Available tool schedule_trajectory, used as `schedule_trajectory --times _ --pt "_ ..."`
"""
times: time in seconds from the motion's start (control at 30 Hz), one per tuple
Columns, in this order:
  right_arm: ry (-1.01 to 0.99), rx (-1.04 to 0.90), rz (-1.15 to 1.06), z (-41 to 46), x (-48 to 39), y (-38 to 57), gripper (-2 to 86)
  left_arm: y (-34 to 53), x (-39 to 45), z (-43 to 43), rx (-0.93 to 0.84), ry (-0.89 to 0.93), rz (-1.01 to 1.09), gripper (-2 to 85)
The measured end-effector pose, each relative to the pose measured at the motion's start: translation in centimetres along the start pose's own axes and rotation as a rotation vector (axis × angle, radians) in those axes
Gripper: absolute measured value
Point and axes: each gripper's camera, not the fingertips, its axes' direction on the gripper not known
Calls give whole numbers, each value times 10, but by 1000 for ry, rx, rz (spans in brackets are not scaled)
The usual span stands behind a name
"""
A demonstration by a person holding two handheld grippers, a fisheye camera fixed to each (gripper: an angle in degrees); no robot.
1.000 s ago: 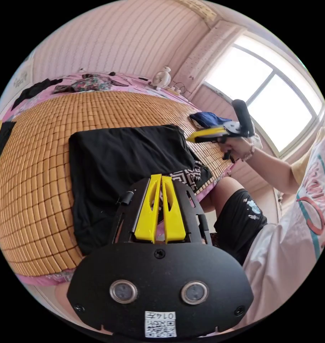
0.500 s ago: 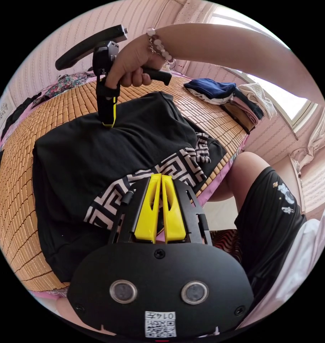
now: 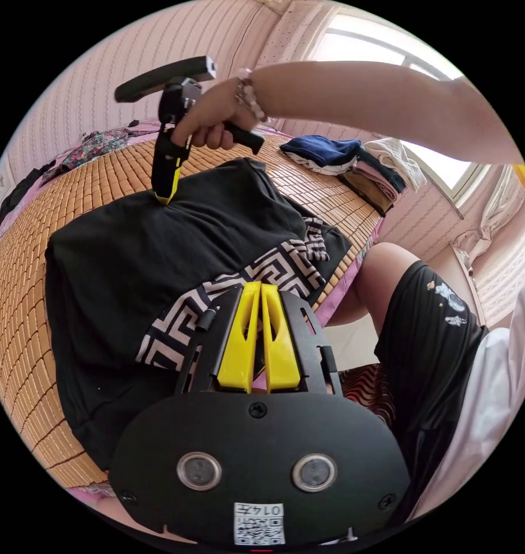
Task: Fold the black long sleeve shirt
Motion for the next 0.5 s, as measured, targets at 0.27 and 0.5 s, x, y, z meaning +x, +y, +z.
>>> schedule_trajectory --times 0.27,0.5 --pt "-12 384 522 -42 49 269 24 15 0 -21 127 76 24 92" --pt "-209 167 653 -7 88 353 55 -16 19 -3 106 54 172 156"
